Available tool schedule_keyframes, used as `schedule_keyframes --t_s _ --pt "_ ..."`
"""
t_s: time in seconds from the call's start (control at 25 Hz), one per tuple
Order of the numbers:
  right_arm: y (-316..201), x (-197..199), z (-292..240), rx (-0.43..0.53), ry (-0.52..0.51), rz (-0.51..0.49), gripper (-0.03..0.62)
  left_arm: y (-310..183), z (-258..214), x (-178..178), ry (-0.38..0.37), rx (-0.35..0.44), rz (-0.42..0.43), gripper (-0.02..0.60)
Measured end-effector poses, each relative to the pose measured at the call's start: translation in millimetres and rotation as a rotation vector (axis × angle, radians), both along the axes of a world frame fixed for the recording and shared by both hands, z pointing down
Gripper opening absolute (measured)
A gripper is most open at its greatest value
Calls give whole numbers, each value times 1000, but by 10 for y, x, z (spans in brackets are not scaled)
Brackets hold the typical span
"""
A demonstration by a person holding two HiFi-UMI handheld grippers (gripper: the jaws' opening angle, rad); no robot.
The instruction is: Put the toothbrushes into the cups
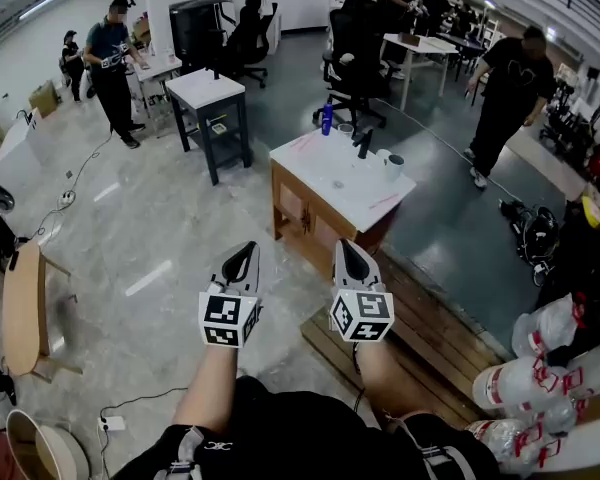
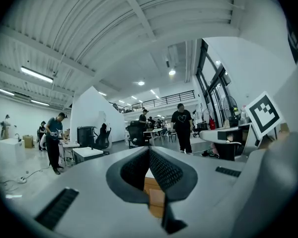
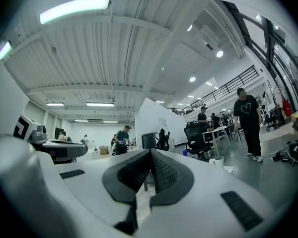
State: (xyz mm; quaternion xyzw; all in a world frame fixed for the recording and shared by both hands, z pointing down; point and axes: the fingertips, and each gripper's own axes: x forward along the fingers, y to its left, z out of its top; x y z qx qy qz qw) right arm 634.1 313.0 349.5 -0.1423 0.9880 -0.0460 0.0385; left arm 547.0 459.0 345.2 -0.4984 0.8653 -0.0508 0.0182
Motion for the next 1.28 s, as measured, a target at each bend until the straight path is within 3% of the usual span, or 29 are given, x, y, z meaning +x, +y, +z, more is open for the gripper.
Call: schedule_keyframes --t_s 0.36,0.56,0.8,1.28 --pt "-114 -125 114 -19 15 17 15 -144 64 -96 23 5 28 12" --pt "-206 -467 147 -7 12 30 15 -297 103 -428 7 12 59 12" --pt "-359 -1164 178 12 28 56 17 -509 109 -1118 6 34 103 12" --pt "-412 -2931 -35 -16 18 159 15 -766 -95 -2946 8 46 245 12"
